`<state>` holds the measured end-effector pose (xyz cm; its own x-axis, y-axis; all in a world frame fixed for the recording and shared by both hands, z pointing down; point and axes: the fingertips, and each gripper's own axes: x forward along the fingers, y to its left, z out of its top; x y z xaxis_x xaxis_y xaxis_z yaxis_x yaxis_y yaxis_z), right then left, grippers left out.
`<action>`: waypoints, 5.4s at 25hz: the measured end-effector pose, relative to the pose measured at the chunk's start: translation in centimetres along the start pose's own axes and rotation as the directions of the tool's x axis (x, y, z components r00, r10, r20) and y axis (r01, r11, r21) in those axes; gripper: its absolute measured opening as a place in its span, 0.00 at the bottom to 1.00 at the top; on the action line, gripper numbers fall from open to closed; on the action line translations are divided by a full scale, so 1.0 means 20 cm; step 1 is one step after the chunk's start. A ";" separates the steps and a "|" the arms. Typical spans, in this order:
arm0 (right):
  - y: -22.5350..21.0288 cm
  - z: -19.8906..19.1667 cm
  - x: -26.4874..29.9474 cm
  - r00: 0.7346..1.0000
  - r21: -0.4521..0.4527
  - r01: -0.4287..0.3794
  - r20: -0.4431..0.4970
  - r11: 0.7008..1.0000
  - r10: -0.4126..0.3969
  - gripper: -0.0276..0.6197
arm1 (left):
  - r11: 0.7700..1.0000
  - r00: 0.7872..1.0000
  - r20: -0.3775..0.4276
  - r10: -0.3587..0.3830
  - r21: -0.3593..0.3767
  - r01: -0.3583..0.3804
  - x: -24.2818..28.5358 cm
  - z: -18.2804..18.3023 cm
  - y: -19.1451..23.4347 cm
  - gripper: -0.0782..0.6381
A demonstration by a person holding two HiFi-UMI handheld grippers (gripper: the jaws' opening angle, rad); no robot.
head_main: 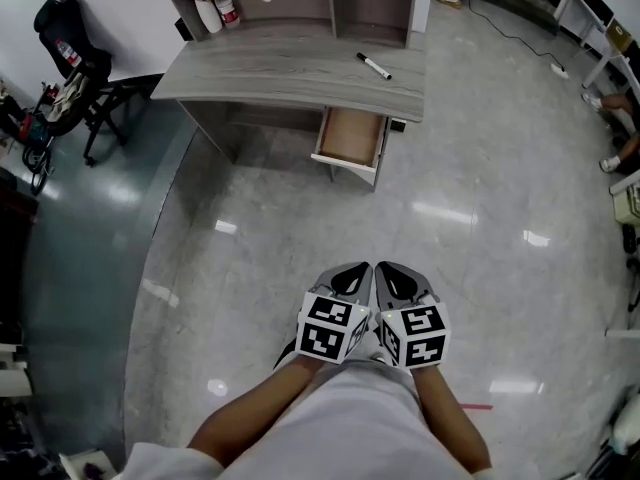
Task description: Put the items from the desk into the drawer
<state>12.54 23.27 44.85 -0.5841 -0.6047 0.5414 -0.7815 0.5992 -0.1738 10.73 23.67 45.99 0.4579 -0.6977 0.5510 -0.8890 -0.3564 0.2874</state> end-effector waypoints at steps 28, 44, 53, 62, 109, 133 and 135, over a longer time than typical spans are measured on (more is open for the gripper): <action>-0.06 0.51 0.56 0.994 0.006 0.099 0.047 0.995 -0.100 0.05 | 0.992 0.995 -0.008 -0.097 0.084 0.097 0.20 0.45 0.61 0.11; -0.48 0.75 0.92 0.999 -0.004 0.032 0.025 0.999 -0.032 0.05 | 0.998 0.999 -0.028 -0.041 0.056 0.042 0.68 0.77 0.78 0.11; -0.74 0.94 1.16 1.000 -0.027 0.009 0.009 1.000 -0.009 0.05 | 0.999 0.999 -0.023 -0.024 0.030 0.025 0.97 1.00 0.88 0.11; -0.96 1.10 1.35 1.000 -0.075 -0.024 -0.016 0.997 0.023 0.05 | 1.000 1.000 -0.013 0.017 0.006 -0.017 1.17 1.20 0.97 0.12; -1.54 1.30 2.26 0.959 -0.211 0.047 -0.263 0.976 -0.103 0.16 | 0.998 0.994 -0.110 -0.024 -0.053 0.018 1.73 1.52 1.51 0.12; -1.50 1.25 2.30 0.956 -0.134 0.011 -0.289 0.991 -0.050 0.14 | 0.996 0.995 -0.082 0.050 -0.075 -0.056 1.57 1.49 1.57 0.12; -1.47 1.25 2.27 0.960 -0.128 0.002 -0.277 0.992 -0.038 0.14 | 0.995 0.995 -0.076 0.059 -0.072 -0.064 1.55 1.48 1.55 0.11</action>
<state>3.48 -34.92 53.94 -0.4703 -0.4580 0.7543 -0.7483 0.6600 -0.0659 -2.81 -27.36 48.82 0.4038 -0.6684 0.6246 -0.9140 -0.2655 0.3068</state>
